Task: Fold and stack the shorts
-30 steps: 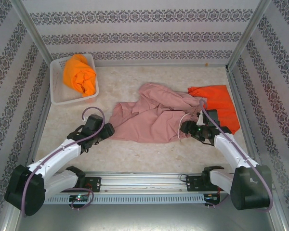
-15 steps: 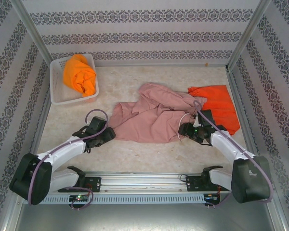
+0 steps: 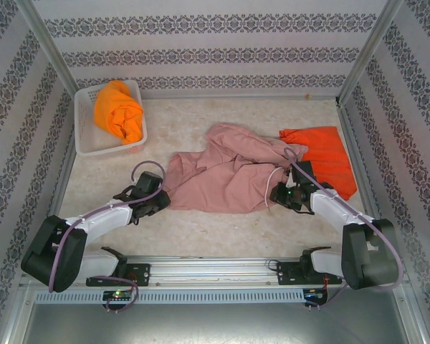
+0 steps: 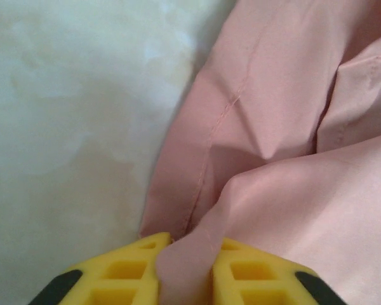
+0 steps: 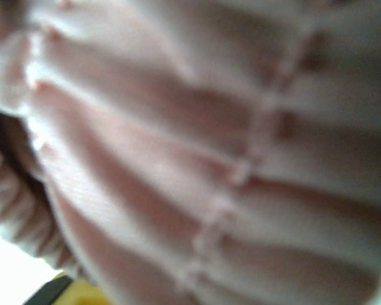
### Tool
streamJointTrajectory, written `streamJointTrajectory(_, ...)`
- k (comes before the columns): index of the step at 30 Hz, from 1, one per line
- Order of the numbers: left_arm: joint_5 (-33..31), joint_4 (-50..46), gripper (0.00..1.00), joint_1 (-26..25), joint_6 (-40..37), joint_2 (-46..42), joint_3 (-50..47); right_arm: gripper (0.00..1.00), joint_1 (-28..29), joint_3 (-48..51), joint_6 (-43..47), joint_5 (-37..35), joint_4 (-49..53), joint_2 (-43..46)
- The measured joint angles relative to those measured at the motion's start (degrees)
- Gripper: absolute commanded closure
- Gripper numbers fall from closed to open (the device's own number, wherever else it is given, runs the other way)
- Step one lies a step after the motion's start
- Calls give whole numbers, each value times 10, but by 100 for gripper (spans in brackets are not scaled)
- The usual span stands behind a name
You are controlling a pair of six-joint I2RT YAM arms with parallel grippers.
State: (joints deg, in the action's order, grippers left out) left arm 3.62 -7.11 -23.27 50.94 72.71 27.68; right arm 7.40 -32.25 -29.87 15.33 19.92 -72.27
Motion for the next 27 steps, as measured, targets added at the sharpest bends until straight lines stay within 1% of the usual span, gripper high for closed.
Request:
streamJointTrajectory(3,-6,0,100,0,-8,-8,5,95,0,-9,4,-8,0,0)
streamJointTrajectory(5,-13,-2,100,0,-14,-24,9,99,0,-17,9,-10,1,0)
streamJointTrajectory(8,-22,-14,100,10,-28,-63,25,100,0,-30,16,-10,5,8)
streamJointTrajectory(12,-20,-25,100,61,-46,-119,58,100,-5,-66,17,-7,18,38)
streamJointTrajectory(15,-14,-32,100,101,-64,-127,110,100,-9,-126,18,7,22,41)
streamJointTrajectory(17,-8,-37,100,124,-77,-108,160,100,-9,-184,18,21,26,22)
streamJointTrajectory(20,11,-43,100,155,-92,-37,268,100,-8,-310,17,49,28,-50)
streamJointTrajectory(24,23,-56,100,178,-120,83,444,100,1,-499,11,90,29,-178)
streamJointTrajectory(27,20,-82,100,186,-150,174,602,100,8,-648,-4,120,31,-270)
